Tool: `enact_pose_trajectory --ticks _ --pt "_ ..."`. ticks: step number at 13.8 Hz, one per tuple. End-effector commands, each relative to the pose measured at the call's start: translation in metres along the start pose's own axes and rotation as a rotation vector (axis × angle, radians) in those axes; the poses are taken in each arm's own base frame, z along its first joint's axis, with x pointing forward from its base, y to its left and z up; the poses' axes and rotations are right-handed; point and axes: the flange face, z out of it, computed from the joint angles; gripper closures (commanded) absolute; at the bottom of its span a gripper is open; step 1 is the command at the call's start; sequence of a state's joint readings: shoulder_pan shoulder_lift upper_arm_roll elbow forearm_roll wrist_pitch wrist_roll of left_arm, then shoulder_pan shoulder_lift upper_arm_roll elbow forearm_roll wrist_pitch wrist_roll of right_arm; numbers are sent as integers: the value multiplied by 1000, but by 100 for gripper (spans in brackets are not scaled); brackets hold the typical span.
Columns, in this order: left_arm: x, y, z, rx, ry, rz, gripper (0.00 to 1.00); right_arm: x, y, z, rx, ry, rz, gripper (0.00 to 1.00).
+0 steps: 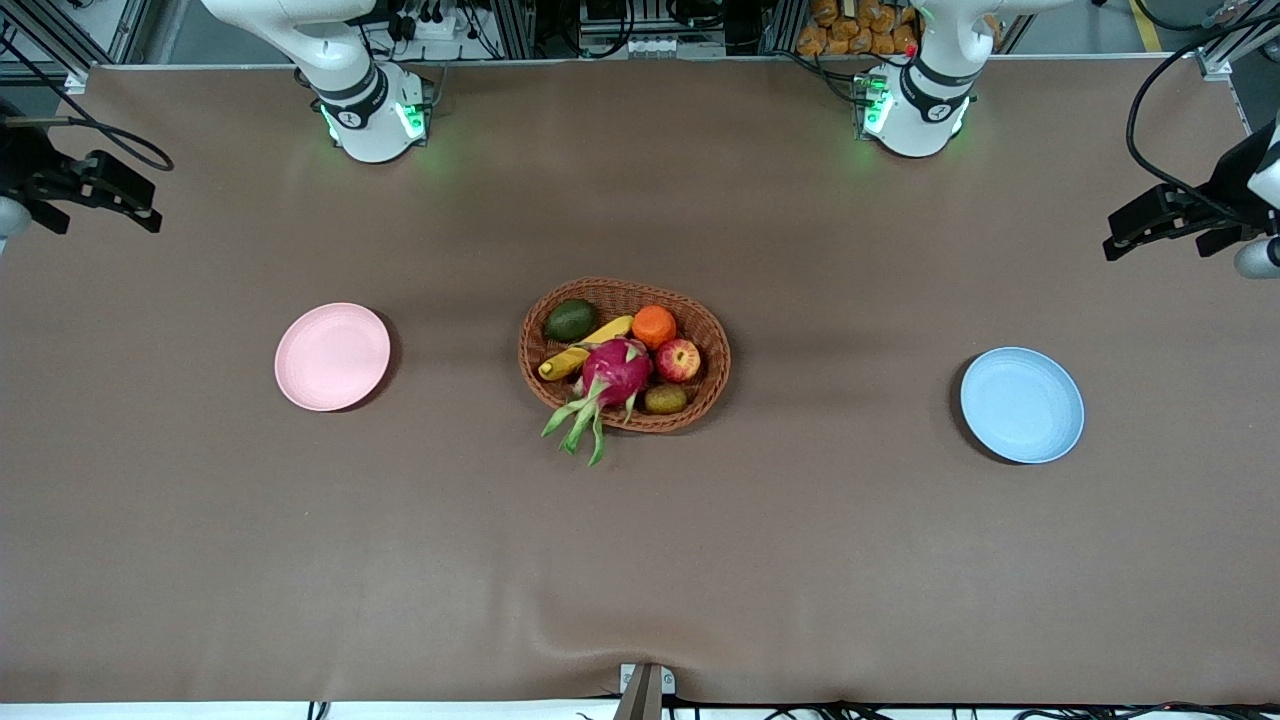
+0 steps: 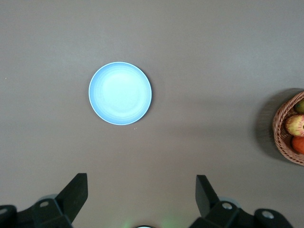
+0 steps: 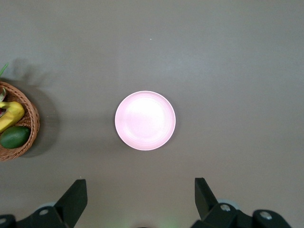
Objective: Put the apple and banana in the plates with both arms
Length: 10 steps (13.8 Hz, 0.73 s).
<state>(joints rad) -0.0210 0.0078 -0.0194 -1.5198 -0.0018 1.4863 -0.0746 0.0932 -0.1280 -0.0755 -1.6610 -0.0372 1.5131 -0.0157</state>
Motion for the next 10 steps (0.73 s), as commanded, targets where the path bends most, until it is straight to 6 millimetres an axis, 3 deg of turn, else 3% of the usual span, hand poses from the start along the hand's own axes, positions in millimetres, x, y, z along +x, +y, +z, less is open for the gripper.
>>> enact_pose_trajectory --ticks 1,4,10 --pt "5 5 8 -16 -29 24 0 8 -30 11 -13 -17 60 0" --pt "6 31 18 -10 -48 48 0 19 -57 26 -20 -30 90 0" --pt "25 123 82 19 -134 55 0 42 -142 79 -53 -63 244 0"
